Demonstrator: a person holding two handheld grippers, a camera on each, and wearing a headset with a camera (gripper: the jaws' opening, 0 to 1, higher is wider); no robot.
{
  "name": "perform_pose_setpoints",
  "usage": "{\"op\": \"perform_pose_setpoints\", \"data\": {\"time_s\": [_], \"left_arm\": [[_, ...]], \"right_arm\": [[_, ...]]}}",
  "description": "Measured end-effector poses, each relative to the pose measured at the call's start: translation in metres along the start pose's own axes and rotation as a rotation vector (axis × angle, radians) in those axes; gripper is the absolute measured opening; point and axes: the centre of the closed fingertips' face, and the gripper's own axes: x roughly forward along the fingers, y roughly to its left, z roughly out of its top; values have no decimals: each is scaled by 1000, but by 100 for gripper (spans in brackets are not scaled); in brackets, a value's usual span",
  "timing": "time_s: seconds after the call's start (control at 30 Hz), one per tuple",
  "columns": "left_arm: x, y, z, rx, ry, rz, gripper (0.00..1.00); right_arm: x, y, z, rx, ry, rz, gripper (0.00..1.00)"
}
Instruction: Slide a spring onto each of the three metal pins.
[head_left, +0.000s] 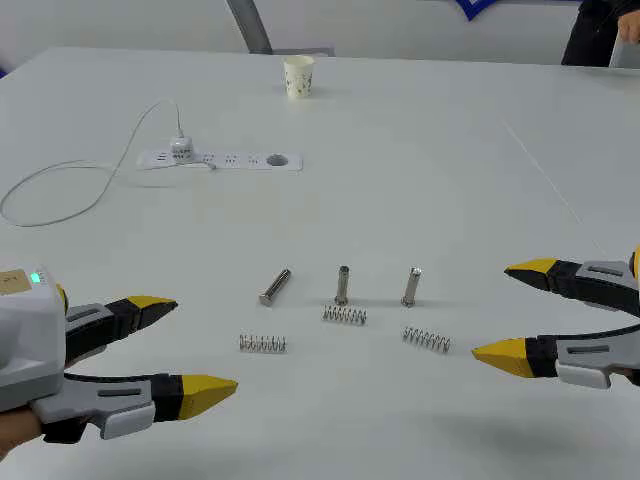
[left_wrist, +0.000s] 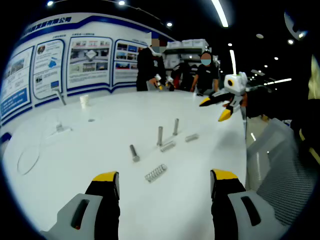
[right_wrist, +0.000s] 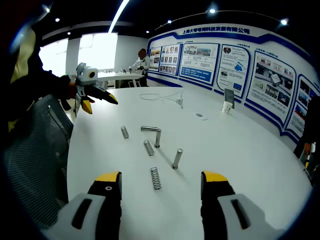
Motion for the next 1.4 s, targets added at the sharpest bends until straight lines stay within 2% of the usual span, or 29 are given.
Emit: {"op": "perform_pose_setpoints", "data": {"time_s": [0.8, 1.4], "left_arm": [[3, 3, 4, 9, 12, -11, 74], [9, 13, 21, 33, 38, -10, 70]], "right_arm": [[-1, -1, -2, 12, 1, -10, 65], [-1, 1, -3, 18, -3, -7, 65]]}}
